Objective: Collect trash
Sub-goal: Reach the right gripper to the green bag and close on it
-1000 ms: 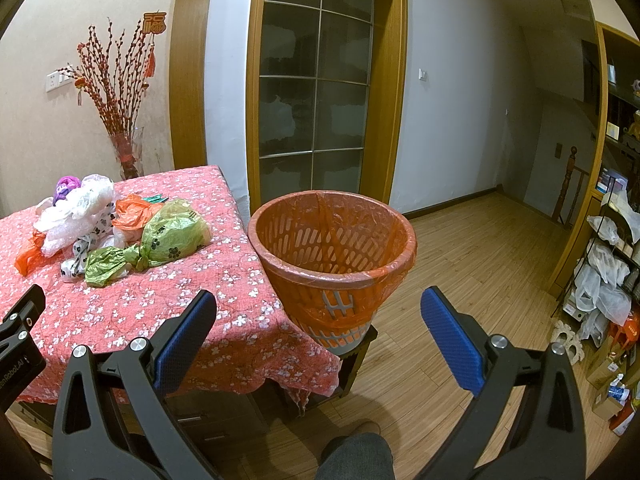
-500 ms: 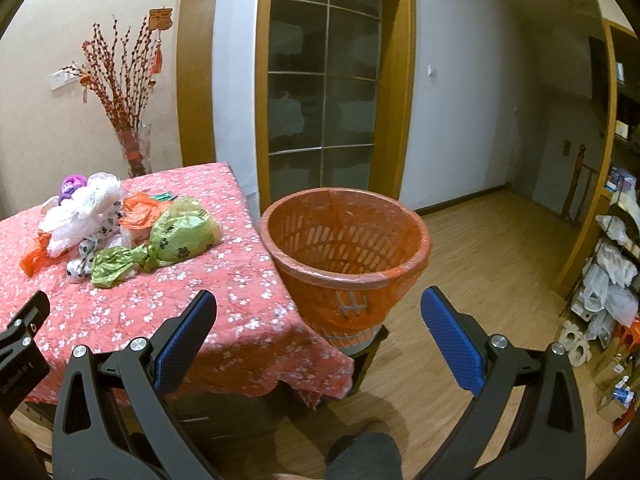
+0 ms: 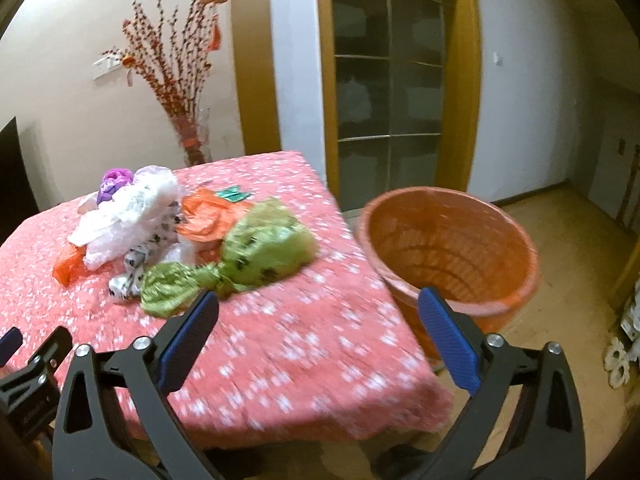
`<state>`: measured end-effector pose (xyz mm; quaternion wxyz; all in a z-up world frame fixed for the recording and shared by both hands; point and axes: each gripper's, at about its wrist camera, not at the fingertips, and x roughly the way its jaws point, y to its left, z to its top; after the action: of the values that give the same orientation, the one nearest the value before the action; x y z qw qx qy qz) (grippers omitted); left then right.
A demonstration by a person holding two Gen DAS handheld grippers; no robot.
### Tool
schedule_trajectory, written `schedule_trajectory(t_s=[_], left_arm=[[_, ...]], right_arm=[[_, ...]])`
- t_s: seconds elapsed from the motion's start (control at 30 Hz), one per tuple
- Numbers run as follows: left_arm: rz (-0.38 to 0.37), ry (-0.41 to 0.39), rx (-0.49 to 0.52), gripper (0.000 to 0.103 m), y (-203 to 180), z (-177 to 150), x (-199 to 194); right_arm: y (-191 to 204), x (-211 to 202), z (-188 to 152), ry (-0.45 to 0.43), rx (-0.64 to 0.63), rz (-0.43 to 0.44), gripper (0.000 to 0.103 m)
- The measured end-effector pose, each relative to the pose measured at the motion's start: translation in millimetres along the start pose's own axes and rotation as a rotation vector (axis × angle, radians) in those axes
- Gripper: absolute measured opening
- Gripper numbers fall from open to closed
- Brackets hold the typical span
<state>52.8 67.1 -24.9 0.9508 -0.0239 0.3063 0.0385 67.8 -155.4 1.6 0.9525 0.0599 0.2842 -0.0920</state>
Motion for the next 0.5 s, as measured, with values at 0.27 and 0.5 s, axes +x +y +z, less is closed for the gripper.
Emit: schedule_trajectory(t_s=[0.27,0.5], left_arm=[[0.073,-0.028,-0.050,0.099,33.8,16.6,22.0],[0.070,-0.019,-0.066,0.099,50.0,27.3,37.3]], right_arm=[[32.7,59.4,16.2,0.115,0.037,0.092,0.075],[53.3,88.7,19.9,0.185,0.050,0.092,0.072]])
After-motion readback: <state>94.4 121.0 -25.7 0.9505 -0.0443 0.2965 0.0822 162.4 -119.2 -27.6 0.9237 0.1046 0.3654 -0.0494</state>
